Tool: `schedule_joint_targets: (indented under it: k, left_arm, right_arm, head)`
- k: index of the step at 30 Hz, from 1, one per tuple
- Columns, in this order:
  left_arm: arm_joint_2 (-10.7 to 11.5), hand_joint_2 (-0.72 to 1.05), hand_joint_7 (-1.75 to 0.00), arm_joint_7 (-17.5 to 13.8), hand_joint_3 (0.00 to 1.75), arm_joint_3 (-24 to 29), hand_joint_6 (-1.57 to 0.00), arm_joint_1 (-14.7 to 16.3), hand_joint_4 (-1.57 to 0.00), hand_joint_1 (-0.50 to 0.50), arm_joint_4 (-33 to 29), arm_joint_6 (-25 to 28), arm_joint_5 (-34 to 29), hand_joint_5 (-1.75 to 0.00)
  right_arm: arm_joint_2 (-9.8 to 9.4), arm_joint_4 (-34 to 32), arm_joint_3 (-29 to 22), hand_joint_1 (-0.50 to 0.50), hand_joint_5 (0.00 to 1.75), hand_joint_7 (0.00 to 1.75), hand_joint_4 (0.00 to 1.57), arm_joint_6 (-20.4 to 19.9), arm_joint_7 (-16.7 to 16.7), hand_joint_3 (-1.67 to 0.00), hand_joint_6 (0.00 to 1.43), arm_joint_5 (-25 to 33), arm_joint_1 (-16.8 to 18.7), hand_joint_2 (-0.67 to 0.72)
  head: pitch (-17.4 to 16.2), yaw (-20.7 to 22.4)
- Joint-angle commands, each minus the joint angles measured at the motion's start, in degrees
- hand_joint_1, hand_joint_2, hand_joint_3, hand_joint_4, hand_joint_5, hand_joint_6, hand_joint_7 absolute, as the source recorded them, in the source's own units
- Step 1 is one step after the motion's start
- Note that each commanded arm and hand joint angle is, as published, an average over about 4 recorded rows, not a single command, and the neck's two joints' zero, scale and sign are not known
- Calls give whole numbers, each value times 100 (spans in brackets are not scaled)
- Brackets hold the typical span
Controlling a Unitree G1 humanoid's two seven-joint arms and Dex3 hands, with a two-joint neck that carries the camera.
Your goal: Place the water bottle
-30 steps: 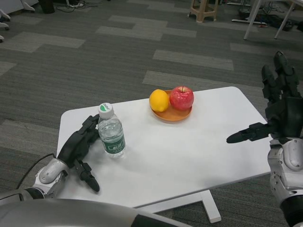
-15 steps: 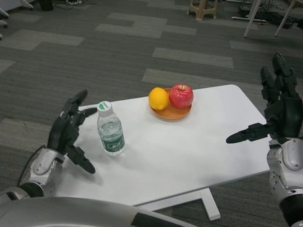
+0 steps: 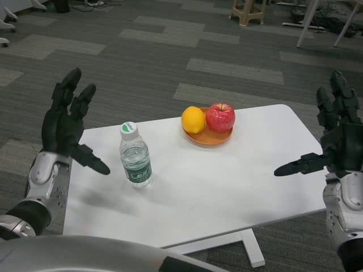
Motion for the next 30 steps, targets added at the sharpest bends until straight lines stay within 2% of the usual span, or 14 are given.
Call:
schedule_joint_targets:
  k: [1,7,11,14,20,25,28,30]
  left_arm:
    - [41,-55,-35,15,9,302,0,-85,0,-50,-456,477,162,-23]
    - [-60,-55,-35,-7,9,419,0,-494,0,-50,-1080,1308,125,-8]
    - [-205,-55,-35,-97,9,410,0,-867,0,-50,-1256,1695,61,0]
    - [-278,-55,-35,-213,9,408,0,-1131,0,-50,-1372,1965,50,0]
    - [-405,-55,-35,-363,9,430,0,-1517,0,-50,-1394,2207,63,0]
    - [-570,-55,-35,-479,9,516,0,-1665,0,-50,-1387,2341,55,0]
    - [-691,-61,-35,-556,9,641,0,-1689,0,-50,-1398,2422,77,0]
    - [-704,-59,-35,-565,9,680,0,-1689,0,-50,-1412,2439,94,0]
  right_arm:
    - [11,125,19,-50,0,7,0,-32,-33,0,0,49,-210,28]
    - [7,343,69,-50,0,7,0,-32,-33,0,0,51,-413,28]
    - [-22,387,80,-50,0,7,0,-32,-33,0,0,51,-507,30]
    - [-37,389,69,-50,0,7,0,-37,-33,0,0,51,-533,34]
    - [-81,354,-23,-50,0,7,0,-59,-73,0,0,51,-533,34]
    - [-118,321,-102,-50,0,7,0,-74,-92,0,0,51,-511,34]
    - [-134,297,-124,-50,0,7,0,-76,-95,0,0,51,-489,34]
    - [-143,279,-137,-50,0,7,0,-76,-95,0,0,51,-481,34]
  head:
    - [230,-153]
    - [1024,-765]
    - [1333,-1071]
    - [1453,-1300]
    - [1568,-1745]
    - [1543,-1854]
    - [1528,-1814]
    - [1527,-1786]
